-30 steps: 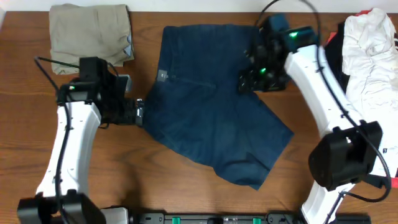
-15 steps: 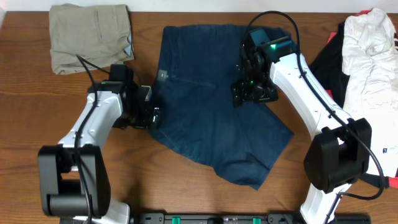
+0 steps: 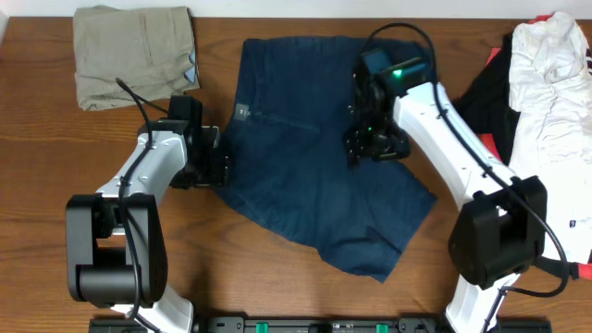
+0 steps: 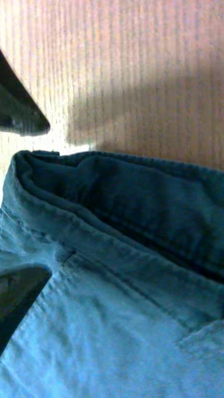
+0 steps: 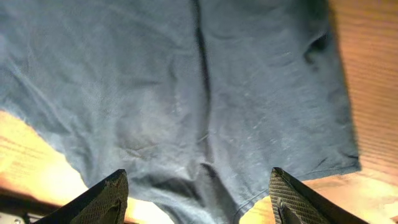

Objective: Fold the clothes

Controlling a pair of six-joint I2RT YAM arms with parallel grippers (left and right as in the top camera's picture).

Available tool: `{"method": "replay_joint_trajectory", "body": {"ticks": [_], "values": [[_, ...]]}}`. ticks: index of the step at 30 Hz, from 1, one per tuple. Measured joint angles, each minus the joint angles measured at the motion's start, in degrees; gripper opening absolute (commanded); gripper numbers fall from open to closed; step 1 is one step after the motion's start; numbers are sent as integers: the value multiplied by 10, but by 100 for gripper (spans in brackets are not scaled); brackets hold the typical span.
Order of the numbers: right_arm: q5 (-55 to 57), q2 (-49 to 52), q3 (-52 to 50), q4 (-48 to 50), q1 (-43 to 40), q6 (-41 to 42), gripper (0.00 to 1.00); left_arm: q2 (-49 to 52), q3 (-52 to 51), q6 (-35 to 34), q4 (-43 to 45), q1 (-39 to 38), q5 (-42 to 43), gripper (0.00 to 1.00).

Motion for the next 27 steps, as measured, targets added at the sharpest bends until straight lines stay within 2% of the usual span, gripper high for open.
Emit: {"method": "replay_joint_trajectory", "body": {"ticks": [3,6,7,8,18,23,27], "values": [[3,0,0,-1,7,5,69,1,0,0,3,0,-1,29],[4,0,0,3,7,7,68,1,0,-3,9,0,-2,19],[4,0,0,6,7,7,68,1,0,-2,13,0,-1,10],[4,0,0,7,7,7,68,1,0,-6,15,0,-1,6],[7,-23,-4,8,9,9,63,1,0,-16,33,0,0,6],[36,-111,-17,-21,37,28,63,1,0,-30,51,0,0,6],[50,-186,-92,-19,69,73,62,1,0,-42,61,0,0,6]]}}
